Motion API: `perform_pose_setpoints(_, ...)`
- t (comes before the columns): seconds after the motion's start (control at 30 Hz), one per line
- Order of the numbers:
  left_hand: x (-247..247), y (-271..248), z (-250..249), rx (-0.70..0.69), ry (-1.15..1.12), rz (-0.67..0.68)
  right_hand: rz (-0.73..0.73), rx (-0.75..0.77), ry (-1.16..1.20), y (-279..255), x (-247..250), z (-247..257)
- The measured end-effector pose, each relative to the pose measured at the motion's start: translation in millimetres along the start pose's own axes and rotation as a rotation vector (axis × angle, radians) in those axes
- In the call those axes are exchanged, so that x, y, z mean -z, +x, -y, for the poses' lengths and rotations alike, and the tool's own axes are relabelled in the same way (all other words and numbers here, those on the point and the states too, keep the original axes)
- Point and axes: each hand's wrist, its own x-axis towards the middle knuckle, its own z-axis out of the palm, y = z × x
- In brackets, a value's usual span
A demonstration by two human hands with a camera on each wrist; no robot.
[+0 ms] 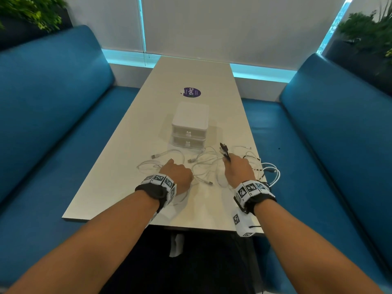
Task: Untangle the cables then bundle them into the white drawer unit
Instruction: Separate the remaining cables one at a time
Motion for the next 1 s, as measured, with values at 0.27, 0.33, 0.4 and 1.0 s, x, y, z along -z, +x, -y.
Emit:
perform_pose_setpoints(0.27, 3, 3, -8, 0.039, -0.080, 0.014, -0.035, 0.238, 0.208, -9, -9, 14)
perform_pose_setpoints(0.33, 2, 6, -9, 0.014, -0.065, -0.010, 0.001, 0.295, 0.225, -12, -12, 16)
perform_pose_setpoints(0.4, 0, 8, -11, -0.001, -0.061, -0.026, 0.052, 0.325, 0.246, -14, -15, 17)
perform_pose_setpoints(1.0, -11, 10, 21, 0.013, -0.024, -0.095, 0.166, 0.133, -0.153, -2, -5, -5)
